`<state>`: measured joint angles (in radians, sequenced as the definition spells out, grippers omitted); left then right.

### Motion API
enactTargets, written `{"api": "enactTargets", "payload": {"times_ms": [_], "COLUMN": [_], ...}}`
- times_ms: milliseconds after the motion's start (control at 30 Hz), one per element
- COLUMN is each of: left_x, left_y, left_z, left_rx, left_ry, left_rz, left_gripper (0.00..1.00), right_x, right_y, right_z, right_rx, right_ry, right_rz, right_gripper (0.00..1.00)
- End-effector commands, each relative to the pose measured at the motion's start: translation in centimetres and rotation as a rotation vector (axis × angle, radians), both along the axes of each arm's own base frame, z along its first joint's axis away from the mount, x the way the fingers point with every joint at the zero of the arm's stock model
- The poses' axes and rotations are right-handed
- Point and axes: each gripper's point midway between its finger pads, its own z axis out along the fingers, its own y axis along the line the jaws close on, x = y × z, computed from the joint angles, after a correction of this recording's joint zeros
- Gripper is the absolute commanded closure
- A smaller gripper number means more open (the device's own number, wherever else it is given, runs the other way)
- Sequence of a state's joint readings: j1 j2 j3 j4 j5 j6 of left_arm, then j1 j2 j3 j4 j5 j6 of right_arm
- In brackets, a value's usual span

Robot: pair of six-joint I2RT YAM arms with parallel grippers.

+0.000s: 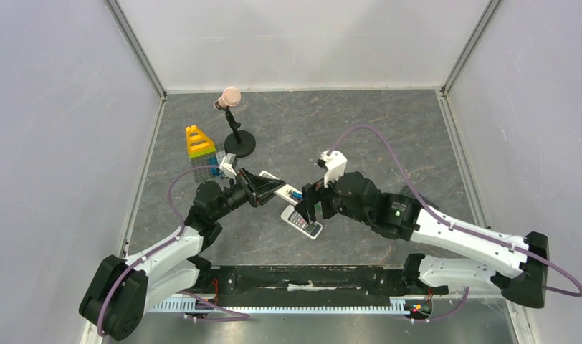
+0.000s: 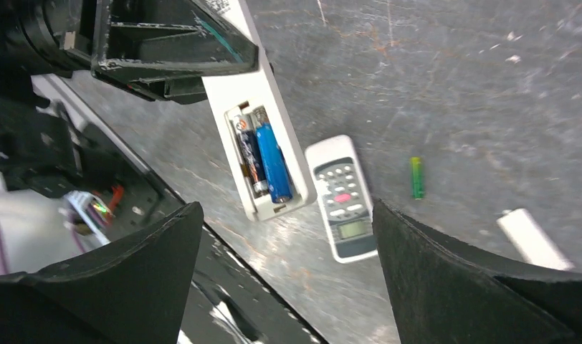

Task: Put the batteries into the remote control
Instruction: Load the battery into the remote control.

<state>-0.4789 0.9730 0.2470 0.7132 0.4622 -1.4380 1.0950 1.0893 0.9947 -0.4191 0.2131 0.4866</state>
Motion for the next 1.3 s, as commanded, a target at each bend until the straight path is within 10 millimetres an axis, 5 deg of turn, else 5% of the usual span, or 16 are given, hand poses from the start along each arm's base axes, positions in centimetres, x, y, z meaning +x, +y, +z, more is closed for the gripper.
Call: {"api": "enactTargets", "payload": {"times_ms": [0, 367, 633, 1000, 1267], "left_x": [0.1, -0.3, -0.4, -0.5, -0.6], "left_y": [0.2, 1.1, 1.8, 2.3, 2.4], "left_z": [4.9, 7.7, 8.9, 10.0, 9.9], "left_rx": [-0.183, -0.356, -0.460, -0.514, -0.512], "left_ry": [0.014, 0.044, 0.055, 0.055, 0.056], "left_rz": [0.012, 0.015, 0.014, 0.022, 0.023], "left_gripper": [0.98, 0.98, 0.98, 0.98, 0.98], "right_x": [0.5, -0.6, 0.0, 1.2, 1.8], "right_y": [2.0, 2.2, 2.5, 1.7, 1.8], "right_z": [5.6, 6.9, 9.5, 11.4, 10.3], "right_rx": [0.488, 0.808, 0.951, 1.131, 1.112], "right_ry": [0.036, 0.163, 0.212, 0.261, 0.287], "right_rz": [-0.122, -0.137, -0.170, -0.253, -0.310], "right_gripper": [0.09, 0.10, 0.17, 0.12, 0.29]}}
